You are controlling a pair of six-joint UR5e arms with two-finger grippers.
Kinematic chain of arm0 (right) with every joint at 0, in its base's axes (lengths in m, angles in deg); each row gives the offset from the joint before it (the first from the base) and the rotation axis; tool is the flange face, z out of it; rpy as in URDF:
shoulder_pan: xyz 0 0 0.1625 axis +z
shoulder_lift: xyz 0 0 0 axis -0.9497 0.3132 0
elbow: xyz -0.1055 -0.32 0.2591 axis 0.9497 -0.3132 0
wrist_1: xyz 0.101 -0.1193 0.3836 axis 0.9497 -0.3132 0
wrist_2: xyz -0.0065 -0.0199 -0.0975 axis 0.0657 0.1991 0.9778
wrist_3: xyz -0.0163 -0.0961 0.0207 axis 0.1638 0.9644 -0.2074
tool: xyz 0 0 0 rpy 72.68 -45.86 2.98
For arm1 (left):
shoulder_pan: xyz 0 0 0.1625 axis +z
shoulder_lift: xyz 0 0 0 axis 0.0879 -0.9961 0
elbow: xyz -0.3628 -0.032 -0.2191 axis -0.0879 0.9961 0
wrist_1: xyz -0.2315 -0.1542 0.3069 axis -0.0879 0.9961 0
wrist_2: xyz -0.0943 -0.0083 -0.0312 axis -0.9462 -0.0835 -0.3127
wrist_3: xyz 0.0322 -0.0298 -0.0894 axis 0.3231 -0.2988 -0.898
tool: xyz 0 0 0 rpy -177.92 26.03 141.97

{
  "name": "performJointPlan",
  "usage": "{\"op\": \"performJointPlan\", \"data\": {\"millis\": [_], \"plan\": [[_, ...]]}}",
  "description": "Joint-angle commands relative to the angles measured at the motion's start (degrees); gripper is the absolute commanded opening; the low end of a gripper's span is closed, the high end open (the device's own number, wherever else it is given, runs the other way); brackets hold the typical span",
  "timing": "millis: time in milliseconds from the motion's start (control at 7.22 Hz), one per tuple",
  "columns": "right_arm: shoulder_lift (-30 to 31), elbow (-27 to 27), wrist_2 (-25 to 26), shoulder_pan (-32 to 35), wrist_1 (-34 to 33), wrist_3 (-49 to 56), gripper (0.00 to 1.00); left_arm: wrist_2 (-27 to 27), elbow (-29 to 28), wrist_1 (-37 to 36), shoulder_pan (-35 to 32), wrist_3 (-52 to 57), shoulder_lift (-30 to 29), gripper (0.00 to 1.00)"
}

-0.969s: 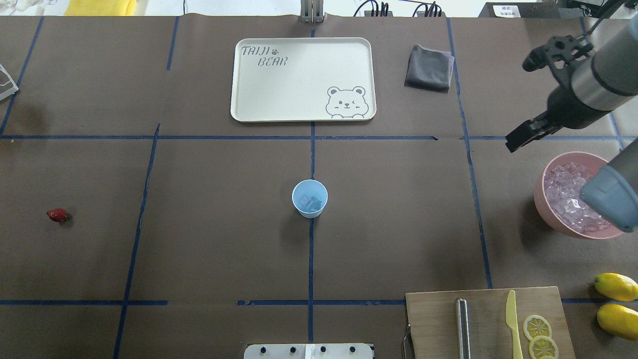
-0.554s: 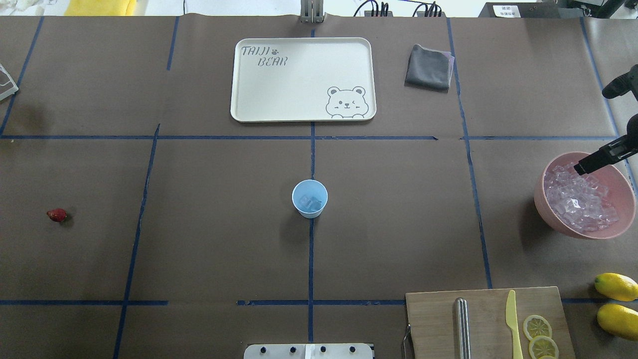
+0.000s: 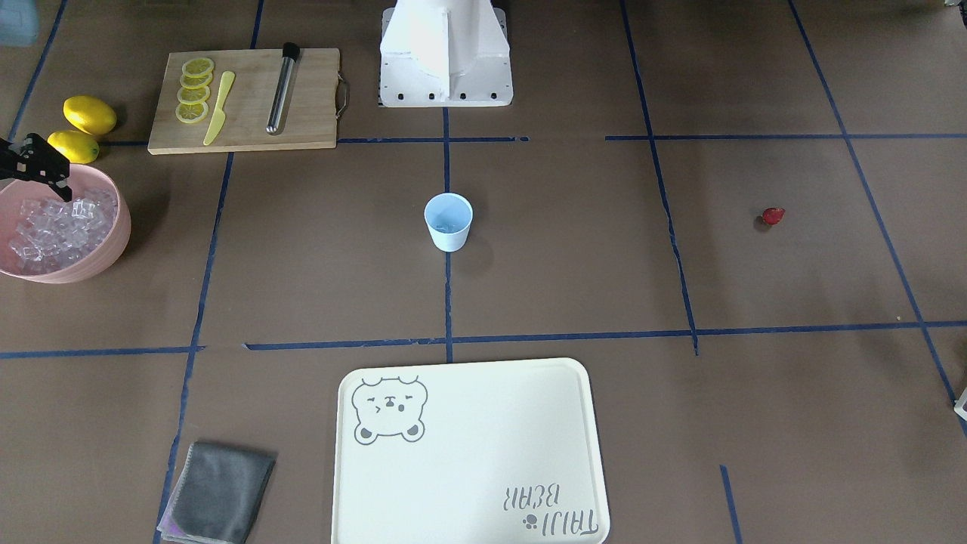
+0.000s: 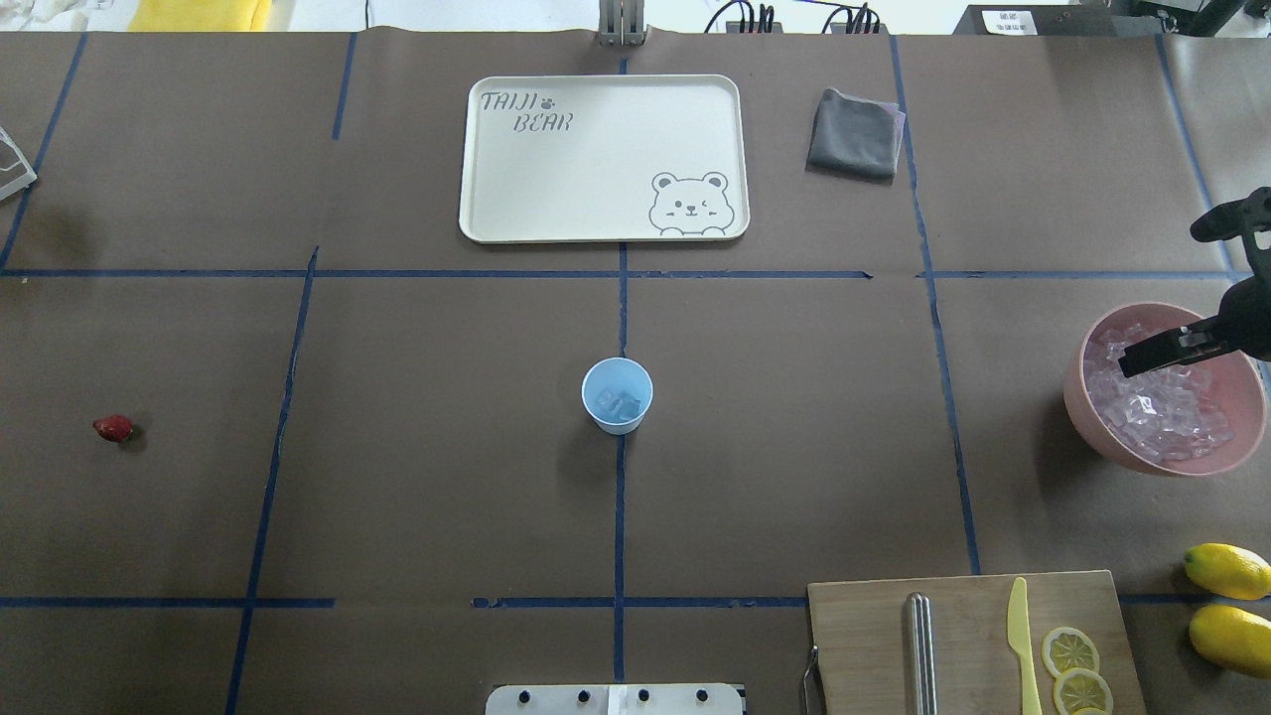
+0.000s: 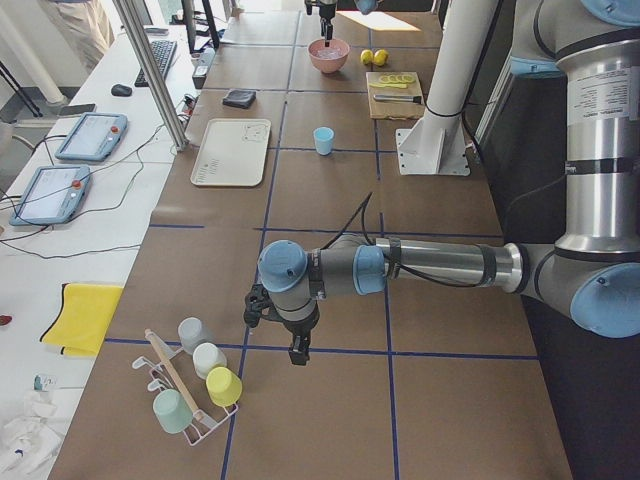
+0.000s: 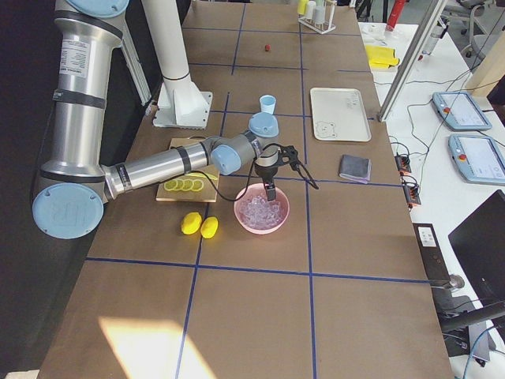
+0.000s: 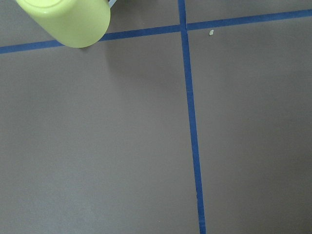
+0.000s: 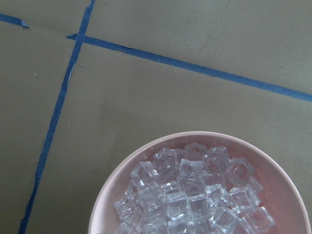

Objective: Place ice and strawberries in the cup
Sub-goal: 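Lower the right gripper into the bowl and grasp a third ice cube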

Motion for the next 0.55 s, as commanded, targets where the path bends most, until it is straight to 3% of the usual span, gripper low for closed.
{"op": "performJointPlan", "data": {"millis": [0,415], "plan": [[1.0,-1.2,3.7,-4.1,3.7,-4.6,0.98,0.1,0.0,0.1,0.0,0.0,0.0,1.0],[2.3,-1.2,3.3,-4.2,5.8,-4.6,0.93,0.0,0.0,0.1,0.0,0.0,0.0,1.0]]}}
